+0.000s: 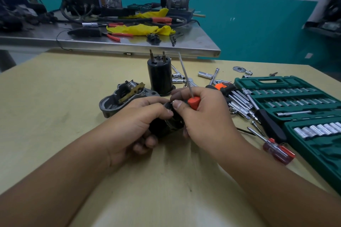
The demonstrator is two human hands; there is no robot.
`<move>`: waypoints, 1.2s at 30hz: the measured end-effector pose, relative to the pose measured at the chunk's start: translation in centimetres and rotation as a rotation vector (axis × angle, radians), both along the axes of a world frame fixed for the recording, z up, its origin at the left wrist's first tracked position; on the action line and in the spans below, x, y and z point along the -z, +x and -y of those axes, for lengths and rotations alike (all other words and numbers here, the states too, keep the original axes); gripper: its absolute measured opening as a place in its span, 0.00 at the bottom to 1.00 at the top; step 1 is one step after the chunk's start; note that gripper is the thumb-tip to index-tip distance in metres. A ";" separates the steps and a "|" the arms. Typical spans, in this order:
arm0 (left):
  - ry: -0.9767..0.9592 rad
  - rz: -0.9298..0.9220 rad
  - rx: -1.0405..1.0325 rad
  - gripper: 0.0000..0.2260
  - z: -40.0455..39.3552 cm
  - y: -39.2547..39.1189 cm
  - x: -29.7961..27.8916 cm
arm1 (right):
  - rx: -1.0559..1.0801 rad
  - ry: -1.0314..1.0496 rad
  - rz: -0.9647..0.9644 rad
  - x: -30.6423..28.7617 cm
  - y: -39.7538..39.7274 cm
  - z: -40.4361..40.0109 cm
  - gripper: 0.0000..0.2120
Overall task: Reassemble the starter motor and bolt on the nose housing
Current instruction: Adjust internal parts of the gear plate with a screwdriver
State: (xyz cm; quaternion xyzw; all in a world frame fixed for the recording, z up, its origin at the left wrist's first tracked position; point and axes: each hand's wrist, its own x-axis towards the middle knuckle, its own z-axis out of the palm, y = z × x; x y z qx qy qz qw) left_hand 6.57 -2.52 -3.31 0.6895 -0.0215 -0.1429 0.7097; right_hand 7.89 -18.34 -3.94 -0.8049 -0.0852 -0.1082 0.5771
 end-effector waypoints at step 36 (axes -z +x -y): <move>0.654 0.898 0.320 0.19 -3.5 3.4 1.5 | 0.191 -0.052 0.173 1.2 1.2 0.0 0.08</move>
